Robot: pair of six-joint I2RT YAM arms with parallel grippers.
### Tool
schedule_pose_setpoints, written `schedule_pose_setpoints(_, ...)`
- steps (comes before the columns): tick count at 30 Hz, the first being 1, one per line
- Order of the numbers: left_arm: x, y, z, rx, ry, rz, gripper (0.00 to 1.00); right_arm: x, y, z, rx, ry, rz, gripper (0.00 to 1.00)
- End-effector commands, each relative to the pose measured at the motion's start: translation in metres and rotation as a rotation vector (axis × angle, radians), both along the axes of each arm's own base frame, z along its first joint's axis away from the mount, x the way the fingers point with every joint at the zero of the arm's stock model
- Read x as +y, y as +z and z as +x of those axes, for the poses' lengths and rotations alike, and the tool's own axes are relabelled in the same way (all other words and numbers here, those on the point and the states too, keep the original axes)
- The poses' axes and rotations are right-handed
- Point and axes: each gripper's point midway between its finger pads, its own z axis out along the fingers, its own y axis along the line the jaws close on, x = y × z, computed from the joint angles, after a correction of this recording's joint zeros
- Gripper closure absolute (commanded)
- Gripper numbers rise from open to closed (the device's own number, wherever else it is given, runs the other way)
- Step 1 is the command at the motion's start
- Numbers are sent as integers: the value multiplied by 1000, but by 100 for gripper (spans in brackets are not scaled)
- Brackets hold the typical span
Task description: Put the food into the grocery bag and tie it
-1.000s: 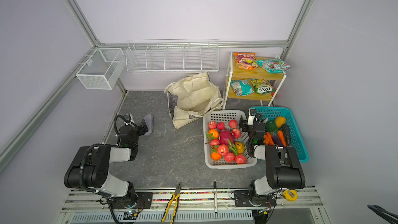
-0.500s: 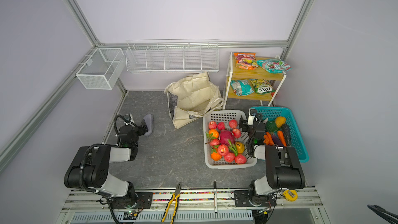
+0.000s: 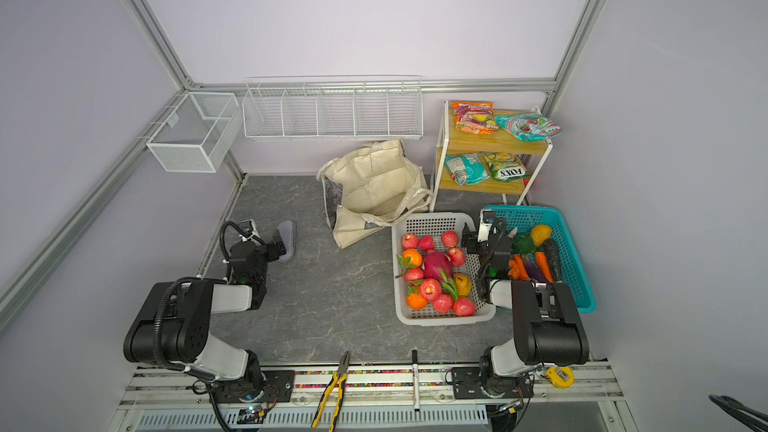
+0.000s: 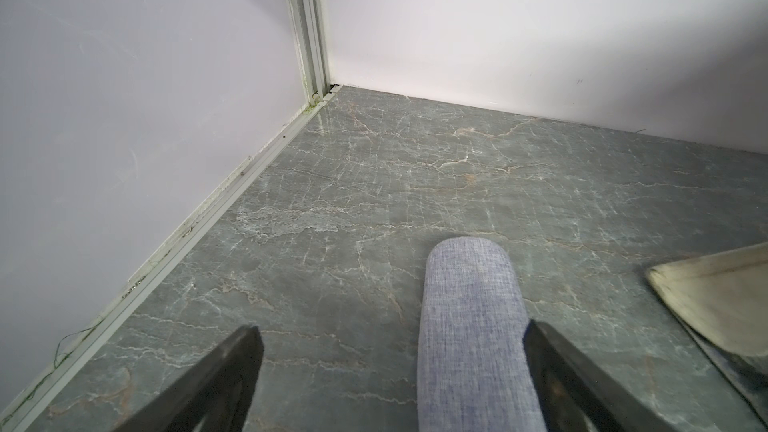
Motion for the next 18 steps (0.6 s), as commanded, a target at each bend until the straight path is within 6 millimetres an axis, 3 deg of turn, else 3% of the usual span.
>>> schedule_pose_setpoints(1, -2, 6, 5, -22, -13, 1, 1, 8, -40, -12, 144, 37, 16, 12)
schedule_pose_setpoints(12, 2, 12, 4, -35, 17, -4, 5, 3, -27, -4, 212, 8, 21, 12)
schedule_pose_setpoints(14, 2, 22, 4, -26, 13, -2, 8, -1, -13, -8, 183, -17, 15, 12)
schedule_pose_setpoints(18, 0, 67, 1, -7, 7, 0, 12, -22, 42, -28, 99, -170, 84, 12)
